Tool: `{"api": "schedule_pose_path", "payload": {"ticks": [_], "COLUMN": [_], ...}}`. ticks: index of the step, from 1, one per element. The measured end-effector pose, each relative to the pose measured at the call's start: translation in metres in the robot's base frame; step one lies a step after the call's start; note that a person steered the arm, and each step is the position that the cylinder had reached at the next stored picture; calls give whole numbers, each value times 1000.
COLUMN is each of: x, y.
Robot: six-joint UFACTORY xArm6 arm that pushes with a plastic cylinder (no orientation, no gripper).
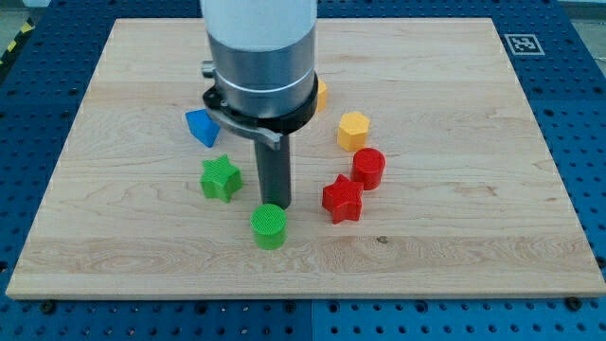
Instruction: Point your arm at blue triangle
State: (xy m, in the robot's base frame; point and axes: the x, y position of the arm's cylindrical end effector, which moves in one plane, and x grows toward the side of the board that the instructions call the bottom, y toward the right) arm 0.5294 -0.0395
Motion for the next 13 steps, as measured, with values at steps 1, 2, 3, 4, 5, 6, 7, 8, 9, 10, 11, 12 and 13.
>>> {"api": "schedule_pose_path", "payload": {"ticks": [1, 2, 3, 4, 5, 6, 7, 8, 9, 10, 11, 12, 13], "x": [0, 0, 10, 25, 35, 35, 35, 29, -7, -71, -127, -137, -137], "y": [-17, -30, -50, -82, -125, -135, -135, -139, -163, -167, -164, -161, -161]}}
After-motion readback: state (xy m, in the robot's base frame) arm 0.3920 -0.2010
